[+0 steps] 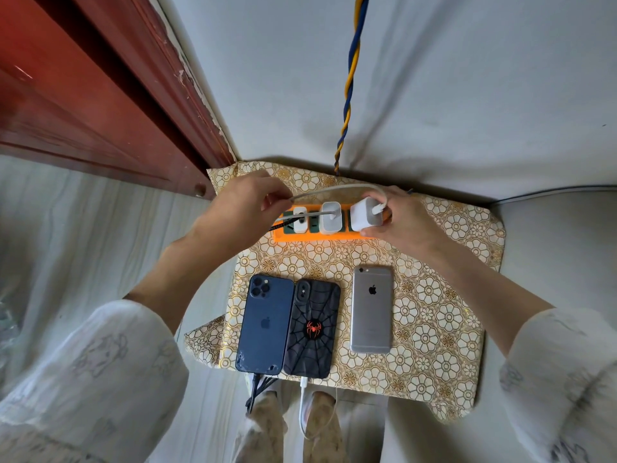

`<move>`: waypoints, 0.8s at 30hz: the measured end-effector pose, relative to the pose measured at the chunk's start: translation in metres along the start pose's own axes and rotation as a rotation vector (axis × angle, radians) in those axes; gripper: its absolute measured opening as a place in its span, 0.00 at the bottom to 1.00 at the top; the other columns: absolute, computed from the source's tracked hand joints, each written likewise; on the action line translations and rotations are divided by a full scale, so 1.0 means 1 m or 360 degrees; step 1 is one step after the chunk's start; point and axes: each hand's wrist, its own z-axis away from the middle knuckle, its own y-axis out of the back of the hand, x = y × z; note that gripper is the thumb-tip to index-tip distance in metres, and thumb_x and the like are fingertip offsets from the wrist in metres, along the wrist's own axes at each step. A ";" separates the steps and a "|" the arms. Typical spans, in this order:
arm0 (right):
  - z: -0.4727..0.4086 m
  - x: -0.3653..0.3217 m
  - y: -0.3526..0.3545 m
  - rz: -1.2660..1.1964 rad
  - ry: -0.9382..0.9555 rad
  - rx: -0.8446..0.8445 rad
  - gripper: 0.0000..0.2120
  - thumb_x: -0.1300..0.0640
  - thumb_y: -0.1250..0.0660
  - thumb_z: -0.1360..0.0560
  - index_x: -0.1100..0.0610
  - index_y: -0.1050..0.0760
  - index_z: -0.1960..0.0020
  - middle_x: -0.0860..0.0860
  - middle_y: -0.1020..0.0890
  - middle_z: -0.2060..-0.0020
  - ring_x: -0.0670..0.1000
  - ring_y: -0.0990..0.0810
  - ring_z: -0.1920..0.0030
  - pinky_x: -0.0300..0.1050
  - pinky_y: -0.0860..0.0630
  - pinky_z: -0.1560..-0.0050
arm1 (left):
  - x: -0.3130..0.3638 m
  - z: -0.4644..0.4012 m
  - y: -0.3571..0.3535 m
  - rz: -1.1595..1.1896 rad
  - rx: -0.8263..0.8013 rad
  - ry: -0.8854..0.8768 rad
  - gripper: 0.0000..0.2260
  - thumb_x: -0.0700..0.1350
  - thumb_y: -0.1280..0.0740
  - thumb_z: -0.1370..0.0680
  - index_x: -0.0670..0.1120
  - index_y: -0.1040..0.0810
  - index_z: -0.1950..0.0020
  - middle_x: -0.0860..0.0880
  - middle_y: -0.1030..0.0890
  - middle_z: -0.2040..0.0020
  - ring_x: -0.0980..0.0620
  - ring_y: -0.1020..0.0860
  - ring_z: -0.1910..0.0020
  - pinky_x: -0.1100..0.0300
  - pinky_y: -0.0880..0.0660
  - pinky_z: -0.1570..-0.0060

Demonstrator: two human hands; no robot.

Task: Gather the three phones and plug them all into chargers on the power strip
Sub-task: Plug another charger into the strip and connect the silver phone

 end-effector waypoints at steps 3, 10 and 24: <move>0.002 -0.006 -0.003 0.0122 0.0151 -0.0059 0.31 0.55 0.25 0.36 0.56 0.31 0.35 0.52 0.27 0.40 0.49 0.28 0.43 0.36 0.35 0.43 | -0.014 0.011 0.006 -0.0017 0.0072 0.0070 0.06 0.42 0.34 0.25 0.42 0.20 0.52 0.47 0.22 0.57 0.51 0.25 0.60 0.59 0.29 0.56; 0.004 -0.017 -0.007 0.0362 0.0303 0.0045 0.20 0.60 0.27 0.34 0.61 0.28 0.44 0.57 0.22 0.48 0.57 0.23 0.47 0.45 0.29 0.50 | -0.031 0.029 0.010 -0.0008 0.0074 0.0211 0.06 0.42 0.33 0.26 0.43 0.19 0.52 0.45 0.20 0.55 0.48 0.22 0.58 0.54 0.26 0.52; 0.008 -0.024 -0.008 0.0461 0.0156 0.0083 0.23 0.59 0.25 0.35 0.59 0.26 0.42 0.56 0.20 0.45 0.58 0.23 0.44 0.51 0.27 0.43 | -0.068 0.066 -0.004 0.0187 -0.0628 0.0528 0.05 0.53 0.34 0.27 0.53 0.28 0.59 0.53 0.23 0.58 0.57 0.24 0.58 0.61 0.29 0.55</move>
